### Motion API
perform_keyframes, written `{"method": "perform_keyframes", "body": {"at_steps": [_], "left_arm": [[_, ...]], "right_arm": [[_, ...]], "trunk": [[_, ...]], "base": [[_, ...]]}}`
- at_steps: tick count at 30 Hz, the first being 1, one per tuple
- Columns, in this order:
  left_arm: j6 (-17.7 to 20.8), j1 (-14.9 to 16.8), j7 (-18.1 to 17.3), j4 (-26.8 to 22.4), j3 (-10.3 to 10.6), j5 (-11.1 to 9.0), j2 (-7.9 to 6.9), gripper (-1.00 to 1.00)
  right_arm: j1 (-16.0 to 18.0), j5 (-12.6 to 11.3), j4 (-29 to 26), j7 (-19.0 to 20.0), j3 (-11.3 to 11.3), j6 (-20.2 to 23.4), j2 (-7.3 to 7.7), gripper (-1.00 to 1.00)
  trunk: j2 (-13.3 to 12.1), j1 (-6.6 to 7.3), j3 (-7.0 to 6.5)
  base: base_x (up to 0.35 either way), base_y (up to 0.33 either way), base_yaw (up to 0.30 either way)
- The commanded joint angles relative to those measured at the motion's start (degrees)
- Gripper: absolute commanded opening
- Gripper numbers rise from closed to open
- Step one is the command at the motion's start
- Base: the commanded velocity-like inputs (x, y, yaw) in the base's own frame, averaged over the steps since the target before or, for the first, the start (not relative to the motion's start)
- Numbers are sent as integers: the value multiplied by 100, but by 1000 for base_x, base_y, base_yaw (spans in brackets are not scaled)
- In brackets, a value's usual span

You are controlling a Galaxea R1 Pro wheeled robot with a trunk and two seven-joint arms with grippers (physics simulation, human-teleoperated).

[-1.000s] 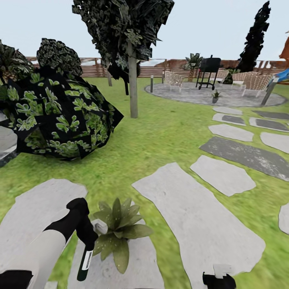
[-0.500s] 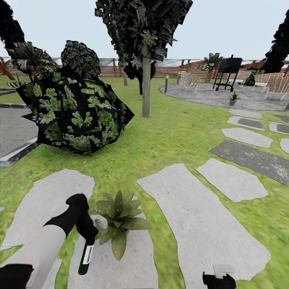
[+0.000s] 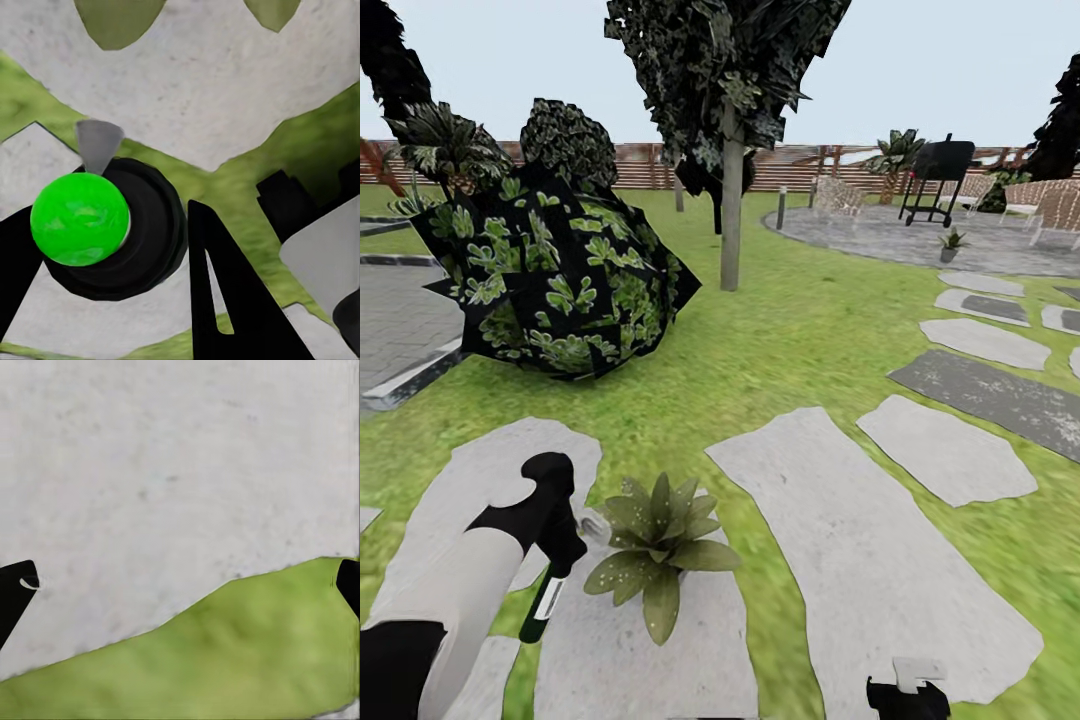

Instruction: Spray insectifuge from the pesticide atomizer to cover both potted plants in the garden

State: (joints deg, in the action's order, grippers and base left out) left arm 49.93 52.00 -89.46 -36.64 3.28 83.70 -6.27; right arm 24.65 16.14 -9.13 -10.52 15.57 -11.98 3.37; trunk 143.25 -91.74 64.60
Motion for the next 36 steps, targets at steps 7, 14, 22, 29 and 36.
{"method": "perform_keyframes", "body": {"at_steps": [7, 14, 22, 29, 36], "left_arm": [[98, 8, -54, -17, 16, 29, -9, -100], [92, 252, -54, -10, 15, 36, -21, -100], [74, 370, -54, 57, 28, 50, -22, -100], [94, 364, -54, 56, 32, 75, 42, -100], [103, 364, -54, 27, 41, 84, 44, -100]], "right_arm": [[4, 64, 18, -11, 37, -13, 139, 100], [4, 49, 17, -12, 42, -6, 113, 100], [4, 47, 15, -12, 42, -6, 99, 100], [4, 47, 12, -12, 42, -6, 101, 100], [4, 47, 16, -12, 42, -6, 101, 100]], "trunk": [[2, 1, 6], [2, 1, 6], [2, 1, 6], [2, 1, 6], [2, 1, 6]], "base": [[183, 0, 3], [101, 0, 37], [2, 0, 253], [50, -85, 152], [64, -250, 5]]}}
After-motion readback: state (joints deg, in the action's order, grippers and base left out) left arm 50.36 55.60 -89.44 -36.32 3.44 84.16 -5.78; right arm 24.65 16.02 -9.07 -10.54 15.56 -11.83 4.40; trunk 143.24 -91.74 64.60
